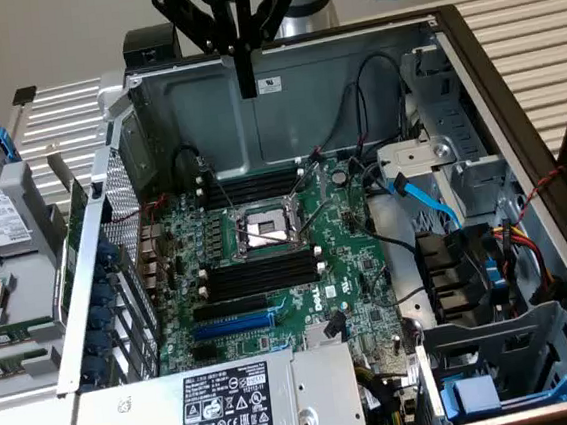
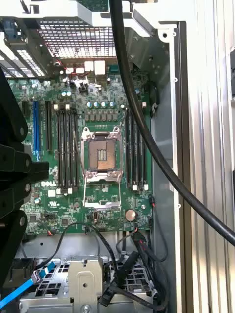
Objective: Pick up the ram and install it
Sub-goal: 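Reach for the ram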
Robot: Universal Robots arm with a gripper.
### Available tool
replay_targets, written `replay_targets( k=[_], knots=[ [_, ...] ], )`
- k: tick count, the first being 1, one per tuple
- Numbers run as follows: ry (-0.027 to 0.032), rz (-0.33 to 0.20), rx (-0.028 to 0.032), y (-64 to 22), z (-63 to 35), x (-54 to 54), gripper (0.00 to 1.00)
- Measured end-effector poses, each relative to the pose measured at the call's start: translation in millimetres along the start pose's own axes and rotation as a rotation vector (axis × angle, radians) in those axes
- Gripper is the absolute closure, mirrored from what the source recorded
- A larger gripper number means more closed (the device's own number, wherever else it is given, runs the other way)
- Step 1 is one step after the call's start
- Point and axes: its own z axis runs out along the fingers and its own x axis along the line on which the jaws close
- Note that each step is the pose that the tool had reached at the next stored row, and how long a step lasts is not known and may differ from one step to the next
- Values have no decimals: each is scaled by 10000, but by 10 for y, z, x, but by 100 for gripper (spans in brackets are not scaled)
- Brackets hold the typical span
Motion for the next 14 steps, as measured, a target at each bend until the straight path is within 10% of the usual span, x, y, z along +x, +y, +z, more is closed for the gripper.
replay_targets(
  k=[14],
  knots=[
    [2,1,2,-2,-1,9,89]
  ],
)
